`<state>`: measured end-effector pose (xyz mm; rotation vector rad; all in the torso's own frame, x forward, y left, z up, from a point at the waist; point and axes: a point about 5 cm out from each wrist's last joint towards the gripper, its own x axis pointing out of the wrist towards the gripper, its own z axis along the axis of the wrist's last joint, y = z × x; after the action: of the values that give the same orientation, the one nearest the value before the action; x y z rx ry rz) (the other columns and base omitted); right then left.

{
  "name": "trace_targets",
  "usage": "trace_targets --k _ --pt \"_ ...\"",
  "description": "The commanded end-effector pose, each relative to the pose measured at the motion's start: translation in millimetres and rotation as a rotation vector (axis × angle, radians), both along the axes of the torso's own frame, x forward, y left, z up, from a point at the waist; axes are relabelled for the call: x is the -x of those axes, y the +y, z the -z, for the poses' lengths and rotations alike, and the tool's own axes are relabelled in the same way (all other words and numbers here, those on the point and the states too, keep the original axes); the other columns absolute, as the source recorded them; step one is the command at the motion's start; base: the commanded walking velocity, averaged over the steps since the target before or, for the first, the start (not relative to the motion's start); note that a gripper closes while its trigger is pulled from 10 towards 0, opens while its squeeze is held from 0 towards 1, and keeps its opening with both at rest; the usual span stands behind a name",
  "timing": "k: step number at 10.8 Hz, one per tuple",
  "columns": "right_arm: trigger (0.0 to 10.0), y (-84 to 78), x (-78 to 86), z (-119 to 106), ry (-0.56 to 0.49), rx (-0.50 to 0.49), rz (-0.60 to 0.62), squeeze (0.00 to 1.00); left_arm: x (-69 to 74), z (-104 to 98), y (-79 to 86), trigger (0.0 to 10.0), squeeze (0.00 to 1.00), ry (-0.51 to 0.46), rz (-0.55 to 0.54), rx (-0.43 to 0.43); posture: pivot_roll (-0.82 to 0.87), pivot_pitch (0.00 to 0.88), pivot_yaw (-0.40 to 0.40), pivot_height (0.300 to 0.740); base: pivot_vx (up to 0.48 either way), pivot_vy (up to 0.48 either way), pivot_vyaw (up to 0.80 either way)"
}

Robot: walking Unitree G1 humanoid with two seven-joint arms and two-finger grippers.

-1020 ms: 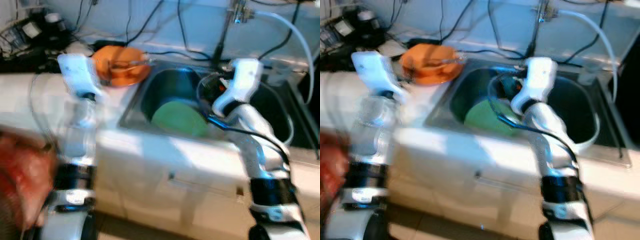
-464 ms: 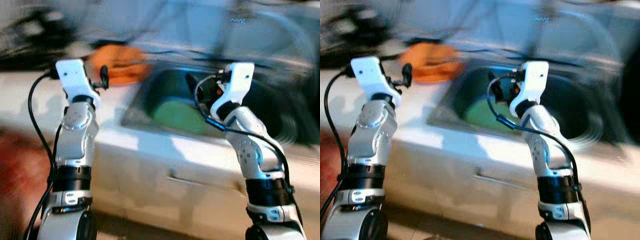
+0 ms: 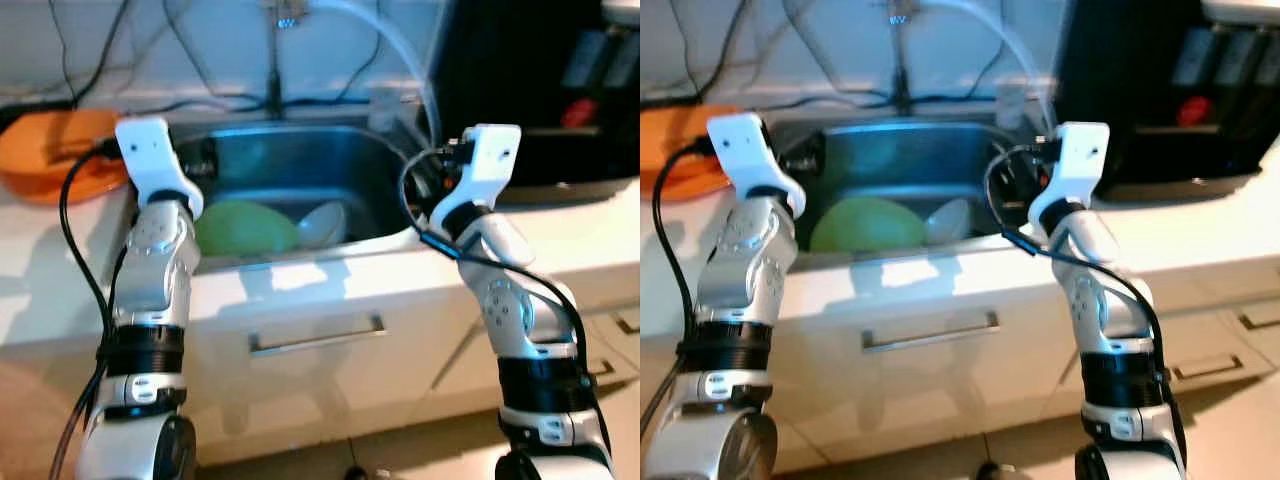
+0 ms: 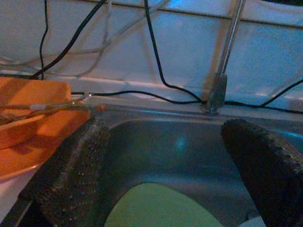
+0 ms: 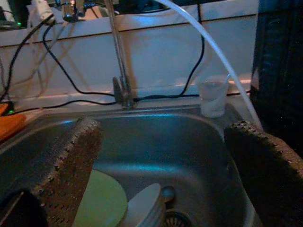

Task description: Kitchen organization

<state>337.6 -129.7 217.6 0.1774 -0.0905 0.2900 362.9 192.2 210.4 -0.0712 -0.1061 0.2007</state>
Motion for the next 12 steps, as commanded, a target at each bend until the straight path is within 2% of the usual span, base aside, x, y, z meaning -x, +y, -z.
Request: trace_targets --k 1,2,4,5,7,9,12 --pt "10.0 -1.5 2.8 -2.2 -0.006 0.001 0.0 0.0 -1.2 -4.5 9.8 10.0 0.0 0.004 -0.062 0.012 -0.06 0.04 -0.014 0.74 0.0 0.0 0.0" --pt "10.0 -3.6 3.7 -2.6 -0.006 0.002 0.0 0.0 -1.6 0.0 18.6 10.0 0.0 0.037 -0.116 0.048 -0.06 0.048 -0.015 0.74 0.0 0.0 0.0" --pt "10.0 -5.8 4.9 -2.0 -0.003 0.011 0.003 0.0 -0.9 0.6 24.6 10.0 0.0 0.045 -0.148 0.065 -0.06 0.054 -0.016 0.74 0.0 0.0 0.0" --pt "10.0 -2.8 6.1 -1.7 -0.012 0.043 -0.019 0.0 -0.5 -2.3 29.0 10.0 0.0 0.039 -0.173 0.066 -0.06 0.058 -0.013 0.74 0.0 0.0 0.8" --pt "10.0 -0.8 7.1 -0.2 -0.005 0.038 -0.024 0.0 -0.7 -3.9 32.9 10.0 0.0 0.037 -0.197 0.07 -0.06 0.059 -0.01 0.74 0.0 0.0 0.8" --pt "10.0 -2.0 5.9 1.0 0.001 0.032 -0.017 0.0 -1.5 -5.6 35.5 10.0 0.0 0.033 -0.199 0.062 -0.06 0.057 -0.01 0.74 0.0 0.0 0.75" --pt "10.0 -4.2 5.7 -0.5 -0.003 0.019 -0.009 0.0 -4.1 -10.7 40.8 10.0 0.0 0.041 -0.182 0.104 -0.06 0.055 -0.011 0.74 0.0 0.0 0.0"
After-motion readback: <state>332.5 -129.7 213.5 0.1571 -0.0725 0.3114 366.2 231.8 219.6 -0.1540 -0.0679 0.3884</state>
